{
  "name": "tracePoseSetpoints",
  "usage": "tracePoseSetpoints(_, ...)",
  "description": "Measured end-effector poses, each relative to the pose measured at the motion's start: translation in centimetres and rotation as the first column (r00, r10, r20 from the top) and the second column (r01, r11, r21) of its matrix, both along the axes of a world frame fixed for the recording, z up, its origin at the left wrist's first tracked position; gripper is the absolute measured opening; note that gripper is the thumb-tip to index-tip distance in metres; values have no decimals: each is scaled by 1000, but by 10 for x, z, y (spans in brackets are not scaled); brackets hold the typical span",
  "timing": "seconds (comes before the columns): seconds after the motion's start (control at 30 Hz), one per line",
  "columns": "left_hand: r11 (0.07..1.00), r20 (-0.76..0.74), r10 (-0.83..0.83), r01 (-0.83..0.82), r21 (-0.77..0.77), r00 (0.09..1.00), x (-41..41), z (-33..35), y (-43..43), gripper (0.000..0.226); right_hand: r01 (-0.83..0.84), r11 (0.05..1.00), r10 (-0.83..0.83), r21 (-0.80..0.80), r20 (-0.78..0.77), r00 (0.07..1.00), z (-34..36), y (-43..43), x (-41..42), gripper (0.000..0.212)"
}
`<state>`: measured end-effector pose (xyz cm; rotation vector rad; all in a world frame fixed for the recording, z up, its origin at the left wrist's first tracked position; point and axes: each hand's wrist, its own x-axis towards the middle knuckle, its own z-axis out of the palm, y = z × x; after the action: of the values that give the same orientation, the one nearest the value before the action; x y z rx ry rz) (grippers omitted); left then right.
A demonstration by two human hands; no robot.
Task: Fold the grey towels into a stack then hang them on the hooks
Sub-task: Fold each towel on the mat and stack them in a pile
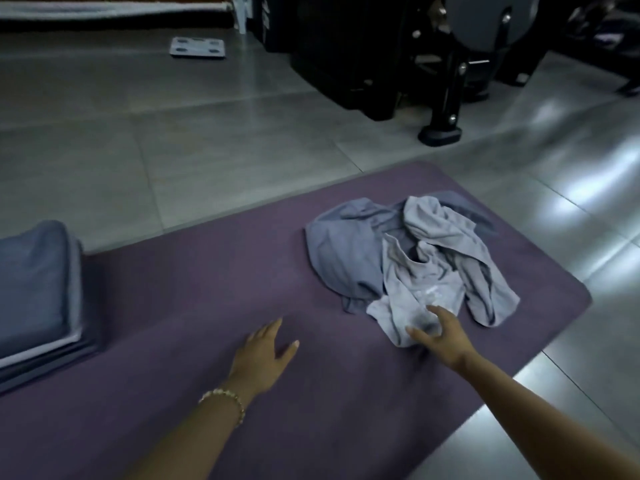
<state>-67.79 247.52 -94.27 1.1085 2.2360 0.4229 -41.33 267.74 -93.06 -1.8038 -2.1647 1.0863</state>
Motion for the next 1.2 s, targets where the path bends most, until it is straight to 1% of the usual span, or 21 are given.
tracePoseSetpoints(0.03, 1000, 5, -15, 15, -20, 1000, 5, -5, 5, 70, 2, 1000, -2, -9, 3, 1000, 3, -1, -5, 85)
tracePoseSetpoints(0.13, 998, -36, -9, 7, -55, 999, 17, -13, 11, 69, 86, 991, -85, -103, 14, 996, -4, -1, -15, 94)
tracePoseSetpoints(0.2, 997, -31, -10, 8, -72, 999, 21, -15, 11, 68, 58, 993, -45, -105, 122, 992, -10, -3, -18, 89)
tracePoseSetpoints(0.3, 997, -8, -9, 8, -80, 1000, 22, -17, 9, 68, -2, 1000, 9, -31, 238, 971, -14, -7, -24, 70)
tracePoseSetpoints(0.37, 997, 7, 5, -4, -83, 1000, 24, -17, 9, 67, -94, 995, 73, 43, 343, 937, -11, -7, -25, 50)
tracePoseSetpoints(0.43, 998, 25, 30, -28, -64, 999, 29, -18, 9, 66, -189, 980, 147, 56, 433, 889, -9, -7, -24, 34)
tracePoseSetpoints(0.47, 998, 35, 41, -40, -50, 999, 32, -19, 9, 65, -220, 973, 170, 64, 444, 880, -9, -8, -24, 28)
tracePoseSetpoints(0.5, 998, 49, 50, -48, -30, 998, 36, -19, 9, 63, -238, 967, 182, 88, 413, 892, -10, -9, -24, 23)
tracePoseSetpoints(0.53, 998, 78, 62, -61, -6, 995, 39, -20, 8, 61, -247, 963, 201, 103, 331, 922, -11, -12, -25, 18)
tracePoseSetpoints(0.57, 996, 125, 81, -86, 31, 989, 42, -19, 7, 59, -266, 959, 242, 95, 208, 948, -12, -17, -27, 20)
tracePoseSetpoints(0.63, 978, 262, 140, -175, 116, 955, 49, -18, 6, 53, -289, 957, 290, 19, -86, 953, -16, -33, -35, 30)
tracePoseSetpoints(0.67, 963, 336, 172, -230, 141, 926, 52, -17, 5, 51, -257, 966, 251, -14, -169, 953, -19, -42, -38, 28)
tracePoseSetpoints(0.7, 950, 390, 196, -273, 154, 900, 54, -16, 5, 52, -198, 980, 194, -2, -198, 961, -23, -51, -39, 22)
tracePoseSetpoints(0.73, 941, 419, 215, -302, 152, 882, 56, -15, 4, 54, -114, 991, 124, 66, -174, 977, -27, -55, -38, 21)
tracePoseSetpoints(0.77, 938, 423, 223, -312, 152, 878, 57, -14, 1, 55, -25, 990, 40, 139, -108, 993, -30, -56, -33, 32)
tracePoseSetpoints(0.83, 940, 396, 230, -308, 145, 889, 56, -13, -6, 49, 118, 983, -121, 144, 9, 993, -31, -53, -20, 61)
tracePoseSetpoints(0.9, 955, 337, 200, -260, 142, 920, 53, -14, -14, 45, 81, 992, -89, 101, 72, 993, -30, -48, -10, 69)
tracePoseSetpoints(0.97, 972, 254, 142, -184, 147, 957, 52, -17, -20, 44, 33, 993, -47, 113, 124, 991, -32, -39, -8, 62)
tracePoseSetpoints(1.07, 986, 138, 68, -88, 138, 988, 51, -25, -24, 45, 44, 992, -67, 120, 192, 979, -28, -23, -17, 43)
tracePoseSetpoints(1.13, 988, 105, 68, -82, 129, 992, 51, -29, -25, 43, -74, 983, 24, 167, 282, 959, -28, -16, -21, 26)
tracePoseSetpoints(1.2, 981, 109, 104, -120, 152, 989, 51, -30, -22, 39, -236, 947, 142, 218, 376, 916, -31, -15, -23, 18)
